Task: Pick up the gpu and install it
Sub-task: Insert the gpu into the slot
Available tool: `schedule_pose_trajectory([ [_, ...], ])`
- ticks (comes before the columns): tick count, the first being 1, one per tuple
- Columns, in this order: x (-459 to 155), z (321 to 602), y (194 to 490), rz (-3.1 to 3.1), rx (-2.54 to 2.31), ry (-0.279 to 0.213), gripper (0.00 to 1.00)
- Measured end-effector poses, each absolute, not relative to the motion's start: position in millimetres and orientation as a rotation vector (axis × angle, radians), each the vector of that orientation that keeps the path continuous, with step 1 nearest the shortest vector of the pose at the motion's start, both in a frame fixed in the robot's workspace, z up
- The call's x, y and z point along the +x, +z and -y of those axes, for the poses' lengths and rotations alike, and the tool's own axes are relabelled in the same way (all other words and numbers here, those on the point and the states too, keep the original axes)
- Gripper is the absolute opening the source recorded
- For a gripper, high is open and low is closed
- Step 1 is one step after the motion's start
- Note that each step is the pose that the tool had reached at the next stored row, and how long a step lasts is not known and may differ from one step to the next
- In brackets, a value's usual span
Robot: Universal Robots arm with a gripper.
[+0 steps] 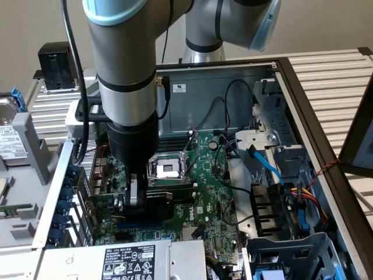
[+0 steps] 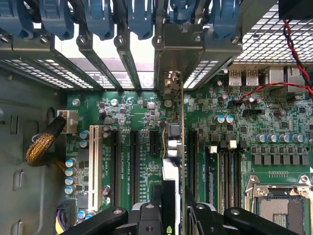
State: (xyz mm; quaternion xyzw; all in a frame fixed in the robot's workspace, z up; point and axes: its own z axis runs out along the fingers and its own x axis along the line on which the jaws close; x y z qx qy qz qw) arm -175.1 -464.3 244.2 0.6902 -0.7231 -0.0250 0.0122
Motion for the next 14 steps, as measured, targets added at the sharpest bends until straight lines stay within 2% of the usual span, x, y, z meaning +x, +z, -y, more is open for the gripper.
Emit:
schedule_pose_trajectory([
  [14, -175.1, 464.1, 244.2, 2.254, 2.152, -0.078, 0.27],
])
